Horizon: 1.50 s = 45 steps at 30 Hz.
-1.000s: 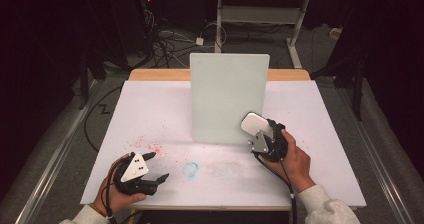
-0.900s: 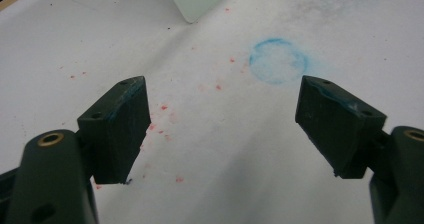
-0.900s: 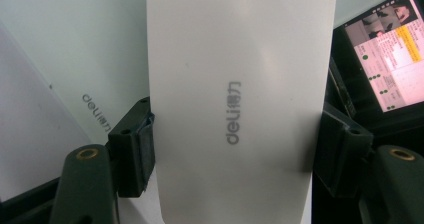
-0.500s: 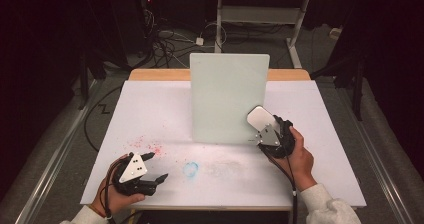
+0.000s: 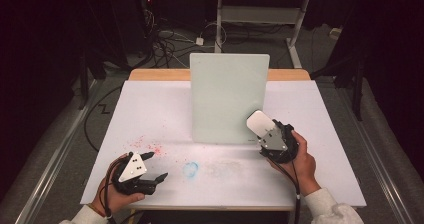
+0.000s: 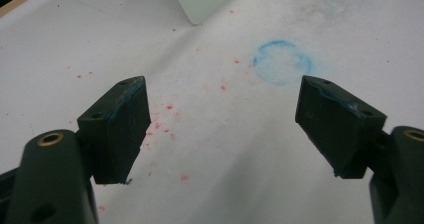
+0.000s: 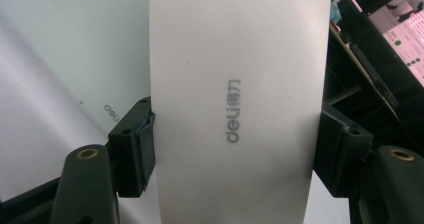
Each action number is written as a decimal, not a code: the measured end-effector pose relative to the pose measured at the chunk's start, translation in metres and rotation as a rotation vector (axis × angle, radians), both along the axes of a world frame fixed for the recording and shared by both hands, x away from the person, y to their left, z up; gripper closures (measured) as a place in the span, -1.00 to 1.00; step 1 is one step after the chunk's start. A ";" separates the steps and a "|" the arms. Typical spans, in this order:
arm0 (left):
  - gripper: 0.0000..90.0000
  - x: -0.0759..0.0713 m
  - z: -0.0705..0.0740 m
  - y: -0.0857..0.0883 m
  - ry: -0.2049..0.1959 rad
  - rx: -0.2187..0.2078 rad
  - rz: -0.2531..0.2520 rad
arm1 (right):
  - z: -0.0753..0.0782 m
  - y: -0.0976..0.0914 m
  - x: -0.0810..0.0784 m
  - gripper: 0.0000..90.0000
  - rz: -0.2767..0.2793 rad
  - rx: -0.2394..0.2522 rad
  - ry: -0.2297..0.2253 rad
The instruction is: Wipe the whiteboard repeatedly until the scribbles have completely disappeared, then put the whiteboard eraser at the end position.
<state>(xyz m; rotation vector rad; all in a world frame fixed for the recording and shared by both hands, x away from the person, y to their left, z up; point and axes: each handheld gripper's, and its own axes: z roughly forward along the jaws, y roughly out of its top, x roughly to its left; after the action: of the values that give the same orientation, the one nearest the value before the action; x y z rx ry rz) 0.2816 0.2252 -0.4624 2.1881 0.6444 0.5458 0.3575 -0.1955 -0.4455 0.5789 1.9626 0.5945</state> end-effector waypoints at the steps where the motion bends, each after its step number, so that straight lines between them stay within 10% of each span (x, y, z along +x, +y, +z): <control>1: -0.53 0.000 0.000 0.000 0.000 0.002 0.000 | 0.000 0.001 -0.001 -0.31 0.006 -0.001 0.001; 45: -0.53 0.003 0.000 -0.005 -0.012 0.015 -0.019 | 0.016 0.008 -0.028 -0.31 0.185 0.107 0.118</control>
<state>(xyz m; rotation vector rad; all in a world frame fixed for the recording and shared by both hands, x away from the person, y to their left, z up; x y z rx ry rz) 0.2843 0.2197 -0.4621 2.2012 0.6145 0.5552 0.3293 -0.1879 -0.4294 0.5113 2.1205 0.8005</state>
